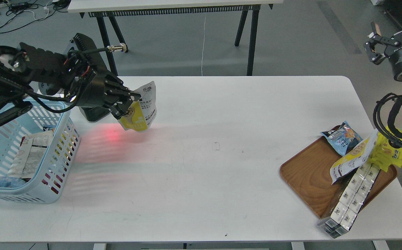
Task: Scan snack and place in basket
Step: 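Lift the pouch and hold it in front of the barcode scanner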
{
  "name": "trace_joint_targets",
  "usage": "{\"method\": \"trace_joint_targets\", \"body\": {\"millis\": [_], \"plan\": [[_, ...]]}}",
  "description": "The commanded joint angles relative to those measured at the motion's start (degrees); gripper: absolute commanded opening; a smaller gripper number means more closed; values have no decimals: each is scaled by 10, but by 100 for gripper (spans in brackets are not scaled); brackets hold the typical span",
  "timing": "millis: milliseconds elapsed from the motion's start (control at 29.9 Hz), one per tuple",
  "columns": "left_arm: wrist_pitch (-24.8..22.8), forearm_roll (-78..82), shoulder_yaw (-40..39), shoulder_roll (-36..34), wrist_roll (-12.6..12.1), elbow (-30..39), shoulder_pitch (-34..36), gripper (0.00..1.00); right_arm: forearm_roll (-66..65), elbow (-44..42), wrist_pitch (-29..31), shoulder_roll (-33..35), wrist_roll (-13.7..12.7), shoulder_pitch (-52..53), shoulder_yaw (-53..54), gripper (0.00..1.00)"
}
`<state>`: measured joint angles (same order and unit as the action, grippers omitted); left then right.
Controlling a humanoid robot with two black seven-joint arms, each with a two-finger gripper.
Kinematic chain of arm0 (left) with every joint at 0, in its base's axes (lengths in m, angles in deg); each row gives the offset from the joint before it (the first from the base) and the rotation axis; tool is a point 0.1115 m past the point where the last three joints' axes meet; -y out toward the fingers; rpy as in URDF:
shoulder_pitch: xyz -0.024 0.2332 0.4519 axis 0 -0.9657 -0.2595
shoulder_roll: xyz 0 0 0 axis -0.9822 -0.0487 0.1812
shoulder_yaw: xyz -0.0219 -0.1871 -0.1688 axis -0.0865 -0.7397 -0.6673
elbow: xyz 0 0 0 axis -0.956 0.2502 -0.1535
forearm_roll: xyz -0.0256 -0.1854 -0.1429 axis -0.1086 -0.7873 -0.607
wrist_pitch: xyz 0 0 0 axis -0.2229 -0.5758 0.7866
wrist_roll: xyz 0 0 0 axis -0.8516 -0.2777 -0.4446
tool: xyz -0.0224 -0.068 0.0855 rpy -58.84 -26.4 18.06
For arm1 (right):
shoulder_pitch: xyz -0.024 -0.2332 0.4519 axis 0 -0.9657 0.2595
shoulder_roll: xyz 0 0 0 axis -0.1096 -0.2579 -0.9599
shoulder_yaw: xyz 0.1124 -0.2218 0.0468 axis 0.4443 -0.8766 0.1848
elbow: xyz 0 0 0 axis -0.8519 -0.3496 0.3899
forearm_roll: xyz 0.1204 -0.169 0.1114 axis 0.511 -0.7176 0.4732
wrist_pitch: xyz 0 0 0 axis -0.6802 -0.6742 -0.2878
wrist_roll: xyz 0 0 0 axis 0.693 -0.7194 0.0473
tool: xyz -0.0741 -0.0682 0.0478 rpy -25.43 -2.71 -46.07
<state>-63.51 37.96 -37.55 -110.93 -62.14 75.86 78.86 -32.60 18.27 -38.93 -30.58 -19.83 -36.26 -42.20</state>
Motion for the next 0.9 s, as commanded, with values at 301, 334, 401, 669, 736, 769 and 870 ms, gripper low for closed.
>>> {"method": "trace_joint_targets", "body": {"millis": [301, 334, 401, 669, 736, 769, 870], "plan": [[0, 0, 2, 0, -4, -14, -8, 0, 0, 0, 1, 0, 0, -10, 5, 99], [0, 0, 2, 0, -4, -15, -11, 0, 0, 0, 0, 0, 0, -10, 6, 99], [0, 0, 2, 0, -4, -19, -13, 0, 0, 0, 0, 0, 0, -10, 8, 99], [0, 0, 2, 0, -5, -26, -15, 0, 0, 0, 0, 1, 0, -10, 12, 99], [0, 0, 2, 0, -4, -26, -16, 0, 0, 0, 0, 1, 0, -10, 13, 99], [0, 0, 2, -1, -4, -26, -19, 0, 0, 0, 0, 0, 0, -10, 13, 99], [0, 0, 0, -2, -4, -26, -21, 0, 0, 0, 0, -2, 0, -10, 13, 99]]}}
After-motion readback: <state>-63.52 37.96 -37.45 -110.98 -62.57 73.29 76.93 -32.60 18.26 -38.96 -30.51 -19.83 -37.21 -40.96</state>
